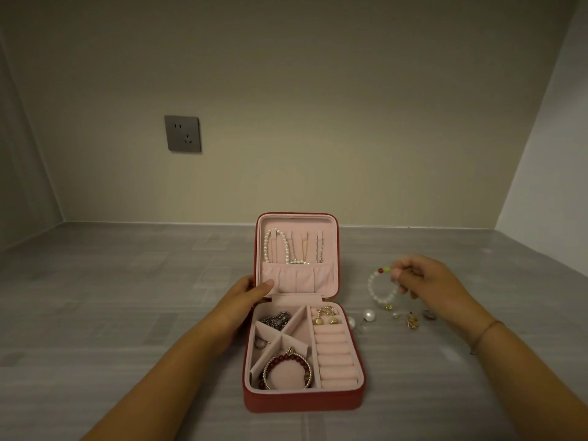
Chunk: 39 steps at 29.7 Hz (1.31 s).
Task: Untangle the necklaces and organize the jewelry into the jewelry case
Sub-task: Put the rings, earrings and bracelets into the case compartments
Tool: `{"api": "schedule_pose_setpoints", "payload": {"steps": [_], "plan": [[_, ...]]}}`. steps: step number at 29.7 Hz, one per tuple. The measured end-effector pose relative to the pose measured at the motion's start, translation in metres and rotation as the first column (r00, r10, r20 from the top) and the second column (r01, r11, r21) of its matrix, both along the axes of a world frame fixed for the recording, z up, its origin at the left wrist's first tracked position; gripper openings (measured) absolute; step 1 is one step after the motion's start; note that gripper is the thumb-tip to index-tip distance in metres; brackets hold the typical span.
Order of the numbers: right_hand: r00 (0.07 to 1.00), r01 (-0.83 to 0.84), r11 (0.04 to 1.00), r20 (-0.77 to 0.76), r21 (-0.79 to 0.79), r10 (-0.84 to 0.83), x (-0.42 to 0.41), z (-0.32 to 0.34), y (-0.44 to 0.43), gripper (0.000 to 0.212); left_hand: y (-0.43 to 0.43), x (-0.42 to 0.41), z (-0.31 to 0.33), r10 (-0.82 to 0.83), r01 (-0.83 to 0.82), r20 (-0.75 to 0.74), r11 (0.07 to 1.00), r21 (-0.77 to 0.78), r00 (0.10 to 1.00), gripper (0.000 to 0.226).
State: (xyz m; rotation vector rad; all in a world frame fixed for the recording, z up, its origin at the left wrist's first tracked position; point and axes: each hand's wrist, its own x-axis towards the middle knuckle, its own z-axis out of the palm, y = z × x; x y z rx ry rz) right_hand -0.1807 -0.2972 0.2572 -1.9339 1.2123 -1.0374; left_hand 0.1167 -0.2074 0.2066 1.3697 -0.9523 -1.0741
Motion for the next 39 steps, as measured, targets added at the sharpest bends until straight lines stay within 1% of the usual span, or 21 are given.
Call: {"api": "schedule_pose_setpoints", "payload": {"steps": [3, 6, 8, 10, 12, 15, 16, 18, 20, 24, 31, 36, 39], "plan": [[0.980, -0.195, 0.979, 0.059, 0.062, 0.192, 0.023, 0.010, 0.028, 0.011, 0.000, 0.000, 0.000, -0.003, 0.003, 0.006, 1.000, -0.003, 1.000, 0.038], [0.909, -0.414, 0.894, 0.128, 0.173, 0.396, 0.048, 0.017, 0.059, 0.010, 0.000, 0.001, -0.001, -0.002, 0.002, 0.003, 1.000, 0.003, 1.000, 0.042], [0.860, -0.510, 0.831, 0.137, 0.222, 0.491, 0.064, 0.017, 0.075, 0.008, 0.000, 0.002, -0.002, -0.003, 0.003, -0.006, 1.000, 0.002, 1.000, 0.041], [0.832, -0.554, 0.798, 0.113, 0.238, 0.544, 0.075, 0.015, 0.086, 0.007, -0.001, 0.002, -0.003, -0.009, 0.008, -0.014, 1.000, -0.006, 1.000, 0.041], [0.831, -0.554, 0.804, 0.083, 0.218, 0.550, 0.082, 0.011, 0.093, 0.007, -0.001, 0.002, -0.003, -0.012, 0.011, -0.015, 1.000, -0.015, 1.000, 0.041], [0.851, -0.519, 0.851, -0.050, 0.082, 0.523, 0.086, 0.005, 0.099, 0.006, -0.002, 0.003, -0.004, -0.011, 0.011, -0.013, 1.000, -0.017, 1.000, 0.042], [0.841, -0.529, 0.847, -0.102, 0.048, 0.531, 0.086, 0.003, 0.102, 0.007, -0.003, 0.004, -0.005, -0.013, 0.012, -0.017, 1.000, -0.017, 1.000, 0.042], [0.794, -0.579, 0.815, -0.226, 0.004, 0.565, 0.085, -0.003, 0.107, 0.008, -0.004, 0.004, -0.006, -0.011, 0.011, -0.033, 1.000, -0.022, 0.999, 0.040], [0.746, -0.613, 0.790, -0.327, 0.000, 0.579, 0.084, -0.011, 0.110, 0.006, -0.005, 0.004, -0.006, -0.009, 0.008, -0.039, 1.000, -0.023, 0.999, 0.037], [0.729, -0.613, 0.790, -0.364, 0.030, 0.579, 0.083, -0.014, 0.107, 0.009, -0.005, 0.005, -0.008, -0.012, 0.012, -0.021, 1.000, -0.024, 1.000, 0.042], [0.637, -0.662, 0.749, -0.518, 0.012, 0.571, 0.092, -0.009, 0.109, 0.012, -0.005, 0.005, -0.009, -0.016, 0.016, -0.014, 0.999, -0.029, 1.000, 0.041], [0.616, -0.662, 0.749, -0.559, 0.012, 0.554, 0.102, -0.010, 0.107, 0.007, -0.005, 0.005, -0.008, -0.011, 0.011, -0.004, 0.999, -0.033, 1.000, 0.042], [0.651, -0.643, 0.766, -0.524, 0.004, 0.549, 0.104, -0.014, 0.104, 0.007, -0.005, 0.005, -0.009, -0.018, 0.017, -0.006, 0.999, -0.030, 1.000, 0.044]]}}
